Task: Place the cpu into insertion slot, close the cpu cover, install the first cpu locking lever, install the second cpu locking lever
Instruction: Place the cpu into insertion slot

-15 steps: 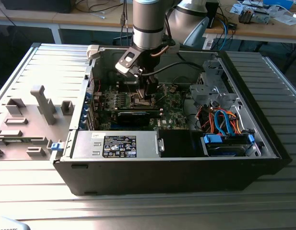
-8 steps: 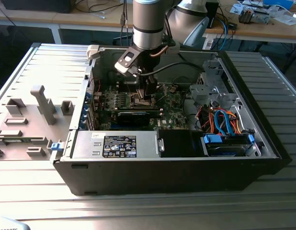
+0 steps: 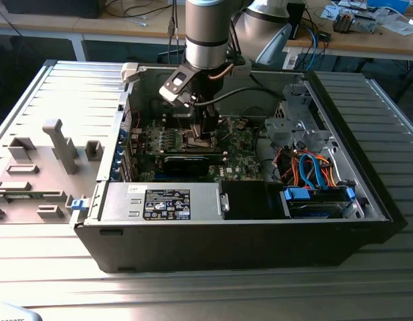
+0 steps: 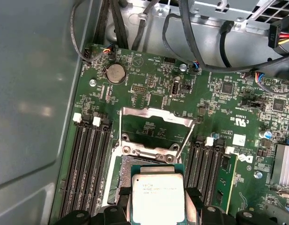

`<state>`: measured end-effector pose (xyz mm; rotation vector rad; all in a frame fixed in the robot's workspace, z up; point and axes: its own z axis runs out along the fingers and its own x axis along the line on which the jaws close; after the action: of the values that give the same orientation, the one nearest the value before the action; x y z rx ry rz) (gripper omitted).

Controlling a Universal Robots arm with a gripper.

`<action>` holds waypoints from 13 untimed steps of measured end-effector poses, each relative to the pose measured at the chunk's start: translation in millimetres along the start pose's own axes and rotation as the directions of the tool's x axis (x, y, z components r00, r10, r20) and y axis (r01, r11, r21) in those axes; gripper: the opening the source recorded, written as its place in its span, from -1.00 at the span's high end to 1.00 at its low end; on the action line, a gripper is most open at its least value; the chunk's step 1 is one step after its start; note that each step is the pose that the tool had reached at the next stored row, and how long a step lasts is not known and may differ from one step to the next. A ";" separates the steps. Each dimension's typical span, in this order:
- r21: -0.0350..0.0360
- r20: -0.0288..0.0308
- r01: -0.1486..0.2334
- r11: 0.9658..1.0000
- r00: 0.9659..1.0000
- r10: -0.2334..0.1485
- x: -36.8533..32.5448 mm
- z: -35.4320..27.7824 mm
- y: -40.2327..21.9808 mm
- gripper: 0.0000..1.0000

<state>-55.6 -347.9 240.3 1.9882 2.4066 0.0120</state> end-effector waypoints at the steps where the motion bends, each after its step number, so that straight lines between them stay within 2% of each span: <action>1: 0.000 0.000 -0.004 1.000 1.000 0.004 0.0 0.1 0.0 -0.08; 13: 0.000 0.001 -0.050 0.999 0.999 0.050 0.0 0.7 0.0 -0.08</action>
<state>-55.6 -347.9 239.6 2.0481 2.3556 0.0112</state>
